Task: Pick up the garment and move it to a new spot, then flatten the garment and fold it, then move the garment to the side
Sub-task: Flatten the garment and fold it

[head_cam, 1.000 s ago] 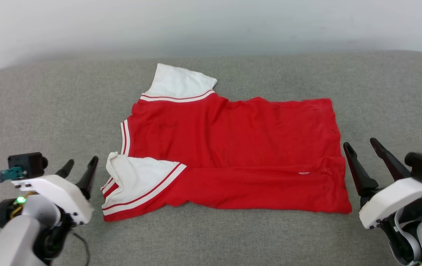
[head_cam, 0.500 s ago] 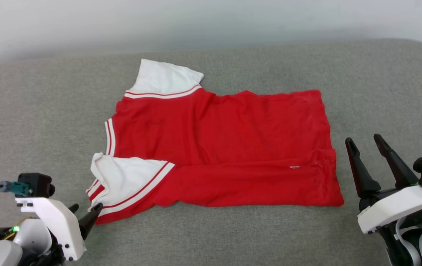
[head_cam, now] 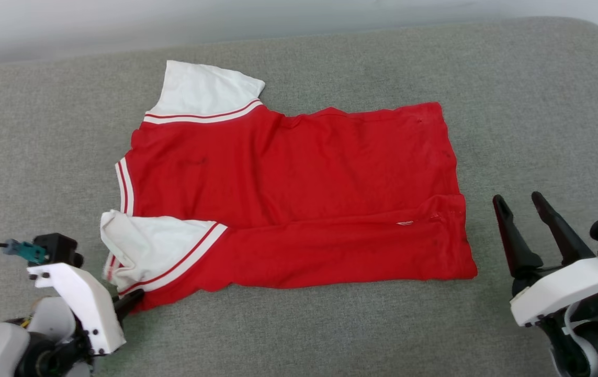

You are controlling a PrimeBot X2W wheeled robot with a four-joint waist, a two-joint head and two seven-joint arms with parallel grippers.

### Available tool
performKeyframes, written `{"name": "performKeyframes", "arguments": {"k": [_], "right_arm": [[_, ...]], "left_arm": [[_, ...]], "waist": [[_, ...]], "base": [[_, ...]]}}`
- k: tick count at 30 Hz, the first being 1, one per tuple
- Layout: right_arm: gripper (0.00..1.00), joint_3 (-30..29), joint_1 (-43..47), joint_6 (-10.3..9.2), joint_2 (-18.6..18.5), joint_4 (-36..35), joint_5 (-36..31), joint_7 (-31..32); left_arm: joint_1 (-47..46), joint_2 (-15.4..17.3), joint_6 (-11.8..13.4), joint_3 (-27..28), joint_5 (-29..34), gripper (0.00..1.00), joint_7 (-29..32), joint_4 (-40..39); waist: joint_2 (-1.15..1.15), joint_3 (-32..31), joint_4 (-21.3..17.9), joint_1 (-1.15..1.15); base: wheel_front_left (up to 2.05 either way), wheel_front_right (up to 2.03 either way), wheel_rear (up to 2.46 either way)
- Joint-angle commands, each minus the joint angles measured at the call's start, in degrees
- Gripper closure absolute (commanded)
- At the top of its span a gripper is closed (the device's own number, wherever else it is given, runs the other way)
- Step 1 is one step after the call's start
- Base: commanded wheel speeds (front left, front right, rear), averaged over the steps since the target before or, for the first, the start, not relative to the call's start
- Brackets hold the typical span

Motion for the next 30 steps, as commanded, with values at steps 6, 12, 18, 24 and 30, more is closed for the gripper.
{"name": "performKeyframes", "arguments": {"k": [6,12,18,24,30], "right_arm": [[0.00,-3.4,1.1,-0.04,-1.1,1.7,4.6,6.8],[0.00,-5.7,-0.1,-0.04,-3.6,5.9,7.0,26.9],[0.00,-2.0,-4.2,-0.04,-2.0,9.4,6.7,34.0],[0.43,2.5,-6.1,-0.03,0.0,17.0,7.9,38.3],[1.00,4.0,-7.3,0.04,-0.6,19.2,8.8,38.8]], "left_arm": [[1.1,-3.2,-1.4,-1.3,0.6,1.00,-2.6,1.8],[0.3,-1.4,-1.4,0.6,3.5,1.00,-7.7,-3.9],[-0.9,-0.8,-0.4,0.6,5.0,1.00,-8.3,-8.4],[-1.2,-1.4,-0.3,-0.1,5.6,1.00,-8.5,-9.4],[-0.8,-2.1,-0.8,-0.5,5.7,1.00,-9.7,-8.4]], "waist": [[0.00,-1.6,0.8,0.01],[0.00,-1.6,3.7,0.01],[0.00,0.3,5.8,0.01],[0.00,1.5,7.1,0.01],[0.00,0.8,7.4,0.01]], "base": [[0.00,0.00,0.00],[0.00,0.00,0.00],[0.00,0.00,0.00],[0.00,0.00,0.00],[0.00,0.00,0.00]]}}
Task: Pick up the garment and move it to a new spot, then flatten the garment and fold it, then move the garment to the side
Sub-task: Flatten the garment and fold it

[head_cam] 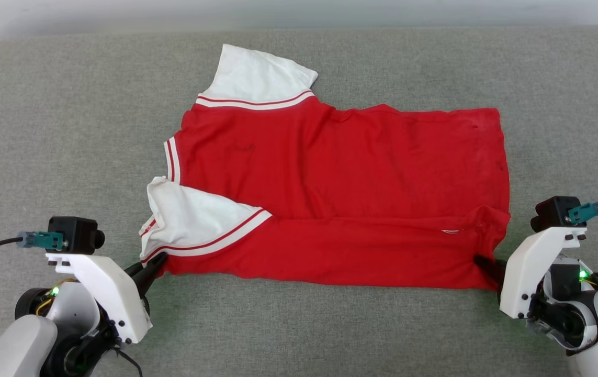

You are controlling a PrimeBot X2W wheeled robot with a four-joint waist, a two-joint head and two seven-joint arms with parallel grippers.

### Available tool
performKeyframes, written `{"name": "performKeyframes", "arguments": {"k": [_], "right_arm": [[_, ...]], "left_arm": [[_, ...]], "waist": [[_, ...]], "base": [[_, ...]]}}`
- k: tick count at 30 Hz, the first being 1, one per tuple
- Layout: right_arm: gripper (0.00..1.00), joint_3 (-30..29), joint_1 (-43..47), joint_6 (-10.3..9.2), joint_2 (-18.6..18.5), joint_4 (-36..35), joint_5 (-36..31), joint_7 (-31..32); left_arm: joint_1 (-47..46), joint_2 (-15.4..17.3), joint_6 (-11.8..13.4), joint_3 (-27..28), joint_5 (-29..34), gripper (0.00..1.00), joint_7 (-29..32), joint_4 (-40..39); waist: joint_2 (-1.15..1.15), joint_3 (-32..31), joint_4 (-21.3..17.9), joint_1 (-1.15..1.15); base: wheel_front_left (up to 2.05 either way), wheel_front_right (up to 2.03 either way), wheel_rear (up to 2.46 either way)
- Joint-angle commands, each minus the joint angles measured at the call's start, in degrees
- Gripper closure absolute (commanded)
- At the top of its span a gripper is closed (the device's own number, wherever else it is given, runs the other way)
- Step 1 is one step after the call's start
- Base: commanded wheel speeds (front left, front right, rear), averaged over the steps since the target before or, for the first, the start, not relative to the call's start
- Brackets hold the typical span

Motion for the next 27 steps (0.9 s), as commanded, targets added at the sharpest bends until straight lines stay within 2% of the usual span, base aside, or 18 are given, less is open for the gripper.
{"name": "performKeyframes", "arguments": {"k": [1,8,14,23,27], "right_arm": [[1.00,1.7,1.6,0.14,0.9,2.2,0.4,0.9],[1.00,2.9,0.4,0.13,-2.5,-2.9,0.8,-1.9],[1.00,4.3,2.6,0.07,-3.7,-7.3,1.4,-2.2],[1.00,2.6,9.5,0.07,-4.5,-13.0,1.8,0.0],[1.00,0.4,13.5,0.06,-3.5,-14.5,1.7,1.7]], "left_arm": [[0.3,-0.3,-0.4,-0.1,0.1,1.00,-0.5,0.2],[1.4,-2.2,-1.0,0.1,-2.3,1.00,-1.2,0.7],[3.7,-1.3,-0.1,0.5,-2.8,1.00,-1.3,-0.3],[11.6,0.8,3.4,1.4,-3.6,1.00,-1.1,-5.0],[15.7,1.3,5.3,1.5,-4.7,1.00,-0.5,-6.6]], "waist": [[0.00,-0.5,0.0,0.00],[0.00,-3.5,0.2,0.00],[0.00,-7.2,0.3,0.00],[0.00,-13.6,0.9,0.00],[0.00,-14.8,1.1,0.00]], "base": [[0.00,0.00,0.00],[0.00,0.00,0.00],[0.00,0.00,0.00],[0.00,0.00,0.00],[0.00,0.00,0.00]]}}
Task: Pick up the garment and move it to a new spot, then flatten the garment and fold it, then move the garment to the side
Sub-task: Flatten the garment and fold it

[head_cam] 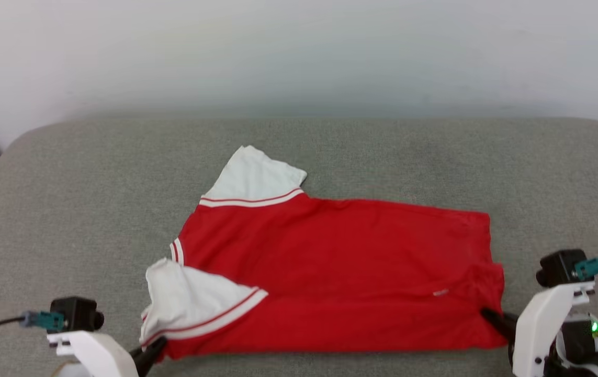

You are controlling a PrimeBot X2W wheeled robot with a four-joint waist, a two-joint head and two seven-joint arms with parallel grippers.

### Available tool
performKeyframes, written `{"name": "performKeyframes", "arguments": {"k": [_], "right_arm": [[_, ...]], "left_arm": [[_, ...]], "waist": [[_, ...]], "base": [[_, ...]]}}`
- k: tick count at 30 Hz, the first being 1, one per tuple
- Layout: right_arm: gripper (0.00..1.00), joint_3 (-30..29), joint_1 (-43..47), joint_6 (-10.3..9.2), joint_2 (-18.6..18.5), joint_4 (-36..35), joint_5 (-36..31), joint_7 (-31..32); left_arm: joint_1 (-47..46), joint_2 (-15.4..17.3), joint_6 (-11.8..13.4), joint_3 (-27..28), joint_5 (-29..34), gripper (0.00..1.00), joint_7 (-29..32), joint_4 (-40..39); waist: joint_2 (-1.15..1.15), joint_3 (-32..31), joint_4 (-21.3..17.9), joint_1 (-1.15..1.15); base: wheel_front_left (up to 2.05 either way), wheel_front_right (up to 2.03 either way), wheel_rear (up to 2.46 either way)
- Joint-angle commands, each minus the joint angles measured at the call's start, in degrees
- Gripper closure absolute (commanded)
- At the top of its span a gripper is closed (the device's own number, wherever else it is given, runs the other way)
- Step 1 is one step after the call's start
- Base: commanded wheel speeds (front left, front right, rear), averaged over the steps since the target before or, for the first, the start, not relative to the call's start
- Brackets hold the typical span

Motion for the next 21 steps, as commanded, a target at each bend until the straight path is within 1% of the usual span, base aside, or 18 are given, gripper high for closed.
{"name": "performKeyframes", "arguments": {"k": [1,4,5,6,7,8,10,13,14,15,18,21], "right_arm": [[1.00,-0.7,1.7,-0.03,0.7,-0.2,-0.2,0.3],[1.00,-2.4,4.8,-0.02,2.2,1.0,-1.0,1.3],[1.00,-2.9,5.5,-0.02,2.8,1.6,-1.4,1.2],[1.00,-3.2,6.3,-0.02,3.1,2.2,-1.9,1.1],[0.46,-3.4,6.9,-0.03,3.7,2.7,-2.1,0.6],[0.00,-3.0,7.7,-0.02,5.2,4.2,-2.9,-2.8],[0.00,-2.4,7.3,-0.02,5.3,4.2,-3.3,-6.4],[0.00,-1.2,5.9,-0.02,4.3,3.2,-3.9,-13.1],[0.00,-1.2,5.9,-0.02,4.3,3.2,-3.9,-13.1],[0.00,-1.2,5.6,-0.02,4.3,2.7,-3.9,-15.7],[0.00,-1.1,4.7,-0.02,4.2,1.1,-4.9,-22.9],[0.00,-1.8,3.5,-0.02,4.8,-0.8,-6.8,-28.9]], "left_arm": [[1.5,0.1,0.6,-0.2,-0.4,1.00,0.3,-0.2],[3.3,-1.1,1.1,-1.0,-1.4,1.00,1.0,0.9],[3.4,-1.2,0.9,-1.7,-1.0,1.00,1.1,1.5],[3.0,-2.1,0.6,-1.7,-0.9,1.00,0.1,2.1],[2.5,-3.1,0.5,-1.8,-0.9,0.76,-0.6,3.2],[0.8,-4.4,-0.7,-2.2,0.2,0.00,-2.6,6.3],[-0.1,-5.1,-1.5,-2.3,0.8,0.00,-4.1,7.6],[-1.6,-4.8,-2.3,-1.6,2.3,0.00,-6.7,8.5],[-1.6,-4.8,-2.3,-1.6,2.3,0.00,-6.7,8.5],[-2.2,-4.5,-2.4,-1.4,3.3,0.00,-7.5,8.5],[-4.3,-4.2,-2.1,-0.7,5.8,0.00,-10.6,7.6],[-7.0,-4.5,-0.9,-0.2,8.8,0.00,-13.4,6.4]], "waist": [[0.00,-0.5,0.1,0.00],[0.00,-0.7,0.2,0.00],[0.00,-0.7,0.2,0.00],[0.00,-0.6,0.2,0.00],[0.00,-0.5,0.2,0.00],[0.00,-0.3,-0.3,0.00],[0.00,-0.3,-0.9,0.00],[0.00,-0.9,-1.8,0.00],[0.00,-0.9,-1.8,0.00],[0.00,-1.1,-2.1,0.00],[0.00,-1.6,-3.1,0.00],[0.00,-1.7,-4.3,0.00]], "base": [[0.00,0.00,0.00],[0.00,0.00,0.00],[0.00,0.00,0.00],[0.00,0.00,0.00],[0.00,0.00,0.00],[0.00,0.00,0.00],[0.00,0.00,0.00],[0.00,0.00,0.00],[0.00,0.00,0.00],[0.00,0.00,0.00],[0.00,0.00,0.00],[0.00,0.00,0.00]]}}
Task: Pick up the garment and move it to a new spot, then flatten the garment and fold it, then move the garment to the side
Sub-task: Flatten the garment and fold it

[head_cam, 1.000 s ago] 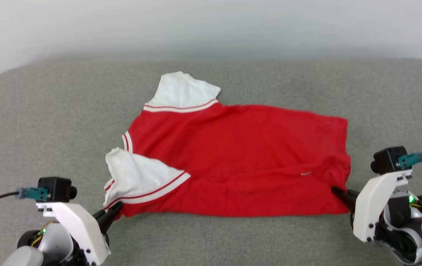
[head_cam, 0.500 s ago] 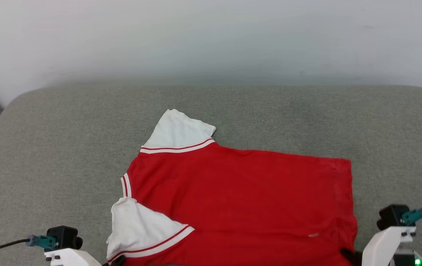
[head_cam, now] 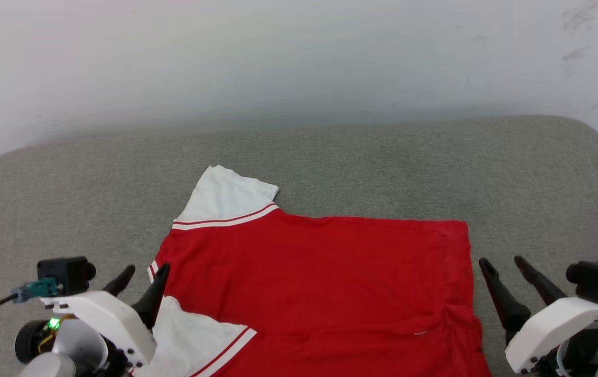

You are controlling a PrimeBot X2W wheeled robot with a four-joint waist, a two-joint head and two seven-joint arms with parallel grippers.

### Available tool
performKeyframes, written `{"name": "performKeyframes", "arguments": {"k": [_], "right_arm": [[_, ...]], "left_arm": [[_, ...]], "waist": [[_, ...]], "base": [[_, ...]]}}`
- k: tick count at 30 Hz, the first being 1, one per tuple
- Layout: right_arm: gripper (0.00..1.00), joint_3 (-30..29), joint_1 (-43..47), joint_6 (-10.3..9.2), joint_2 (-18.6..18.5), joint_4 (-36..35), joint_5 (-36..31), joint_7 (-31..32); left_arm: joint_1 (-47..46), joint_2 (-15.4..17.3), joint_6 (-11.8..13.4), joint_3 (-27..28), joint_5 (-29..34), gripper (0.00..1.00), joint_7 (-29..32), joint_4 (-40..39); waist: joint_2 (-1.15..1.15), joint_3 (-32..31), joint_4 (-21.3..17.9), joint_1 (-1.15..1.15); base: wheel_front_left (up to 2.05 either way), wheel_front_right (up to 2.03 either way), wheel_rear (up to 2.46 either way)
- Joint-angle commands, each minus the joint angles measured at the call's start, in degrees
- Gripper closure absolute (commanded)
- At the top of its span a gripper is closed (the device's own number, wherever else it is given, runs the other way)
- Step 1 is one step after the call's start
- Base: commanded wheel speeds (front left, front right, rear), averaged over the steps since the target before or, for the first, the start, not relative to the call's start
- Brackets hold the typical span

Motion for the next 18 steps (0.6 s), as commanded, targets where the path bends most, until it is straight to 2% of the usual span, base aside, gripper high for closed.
{"name": "performKeyframes", "arguments": {"k": [1,6,11,15,18], "right_arm": [[0.00,-0.2,-0.8,-0.02,0.4,-0.6,-0.7,-0.8],[0.00,-0.8,-3.7,-0.02,2.2,-4.2,-4.2,-6.1],[0.00,-0.7,-7.3,-0.02,4.2,-7.6,-5.8,-8.1],[0.00,-0.7,-10.1,-0.02,5.4,-9.9,-6.4,-9.1],[0.00,0.0,-12.4,-0.02,6.1,-10.4,-6.3,-9.9]], "left_arm": [[-1.1,-0.3,0.3,0.2,0.5,0.00,-0.6,-0.3],[-7.5,-1.0,1.9,2.2,4.1,0.00,-5.4,0.1],[-15.6,-1.1,1.9,4.3,5.0,0.00,-6.9,3.6],[-23.7,0.1,0.6,5.0,5.1,0.00,-5.3,6.6],[-29.9,2.1,-1.3,4.9,4.7,0.00,-1.6,9.7]], "waist": [[0.00,0.0,-0.7,0.00],[0.00,3.0,-3.7,0.00],[0.00,9.0,-7.2,0.00],[0.00,15.5,-9.6,0.00],[0.00,20.0,-11.5,0.00]], "base": [[0.00,0.00,0.00],[0.00,0.00,0.00],[0.00,0.00,0.00],[0.00,0.00,0.00],[0.00,0.00,0.00]]}}
